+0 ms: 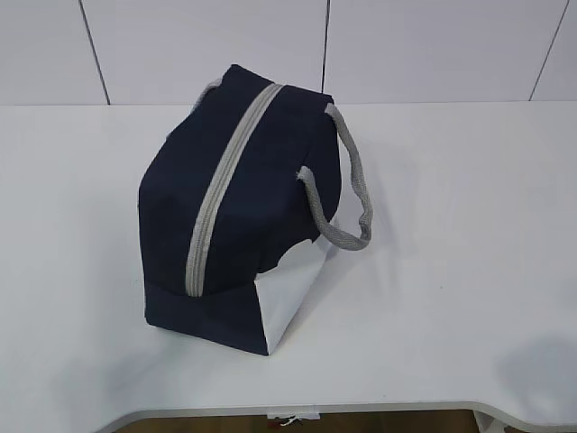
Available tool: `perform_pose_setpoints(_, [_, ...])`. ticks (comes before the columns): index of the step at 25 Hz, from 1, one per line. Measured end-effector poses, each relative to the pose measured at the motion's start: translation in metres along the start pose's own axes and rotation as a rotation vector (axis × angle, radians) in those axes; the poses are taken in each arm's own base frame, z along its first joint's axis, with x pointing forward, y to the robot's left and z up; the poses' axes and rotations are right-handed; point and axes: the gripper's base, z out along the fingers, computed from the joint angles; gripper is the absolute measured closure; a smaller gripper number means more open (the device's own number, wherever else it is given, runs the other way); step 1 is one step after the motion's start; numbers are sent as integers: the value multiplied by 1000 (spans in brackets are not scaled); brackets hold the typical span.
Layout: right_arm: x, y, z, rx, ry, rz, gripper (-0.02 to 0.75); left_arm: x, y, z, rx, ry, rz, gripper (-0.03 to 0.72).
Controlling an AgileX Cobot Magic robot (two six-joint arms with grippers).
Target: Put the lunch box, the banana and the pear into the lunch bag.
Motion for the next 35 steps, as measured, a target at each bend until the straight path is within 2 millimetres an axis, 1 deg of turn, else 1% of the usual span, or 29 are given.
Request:
perform_pose_setpoints(18, [0,0,2,1,-5,4,302,1,2,0,-28,8,13,454])
perform_pose_setpoints(21, [0,0,2,2,-7,4,302,1,2,0,-63,8,-6,454])
perform_pose_setpoints(27, [0,0,2,42,-4,30,302,0,1,1,-191,8,-73,454])
perform_pose_setpoints(32, [-1,1,2,117,0,76,302,0,1,2,-218,8,-87,454])
perform_pose_setpoints(35, [-1,1,2,133,1,86,302,0,1,2,-218,8,-87,453])
